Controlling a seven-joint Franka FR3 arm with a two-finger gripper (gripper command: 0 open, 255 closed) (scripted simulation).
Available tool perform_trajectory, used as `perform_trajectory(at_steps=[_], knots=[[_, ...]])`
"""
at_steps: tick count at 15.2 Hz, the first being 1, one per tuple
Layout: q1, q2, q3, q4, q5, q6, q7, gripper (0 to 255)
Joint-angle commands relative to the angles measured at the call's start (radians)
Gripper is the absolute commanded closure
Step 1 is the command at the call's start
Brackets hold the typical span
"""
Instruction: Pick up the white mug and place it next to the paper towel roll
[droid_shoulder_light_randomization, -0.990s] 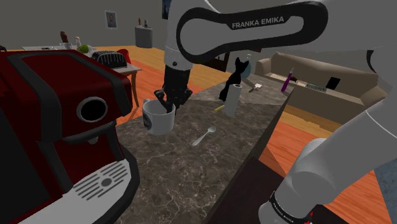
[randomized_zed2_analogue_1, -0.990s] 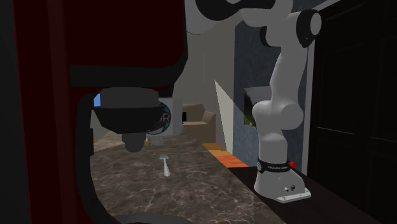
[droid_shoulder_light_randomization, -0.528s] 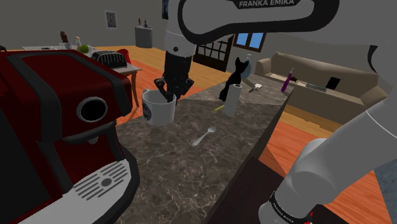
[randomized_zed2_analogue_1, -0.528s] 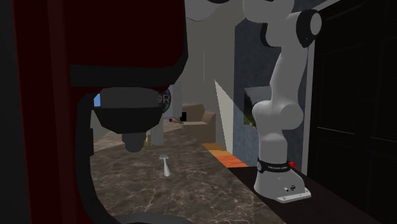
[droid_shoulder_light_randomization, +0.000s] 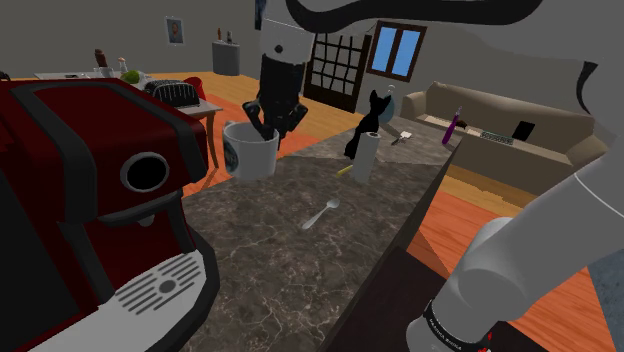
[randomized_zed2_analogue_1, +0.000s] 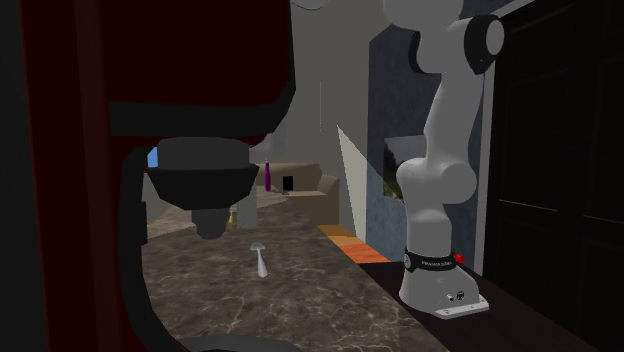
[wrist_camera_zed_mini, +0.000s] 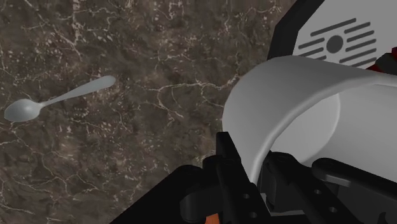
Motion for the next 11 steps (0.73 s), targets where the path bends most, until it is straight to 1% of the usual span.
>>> perform_trajectory(at_steps=[1,6,11], knots=[[-0.002,0.008,-0.001,0.033,-0.004,-0.026,0.002,255],[-0.033,-0.08,-0.097,-0.055,0.004,-0.034,-0.13,255],[-0.067,-0.14,-0.192,-0.115,-0.01,-0.045,-0.256,255]])
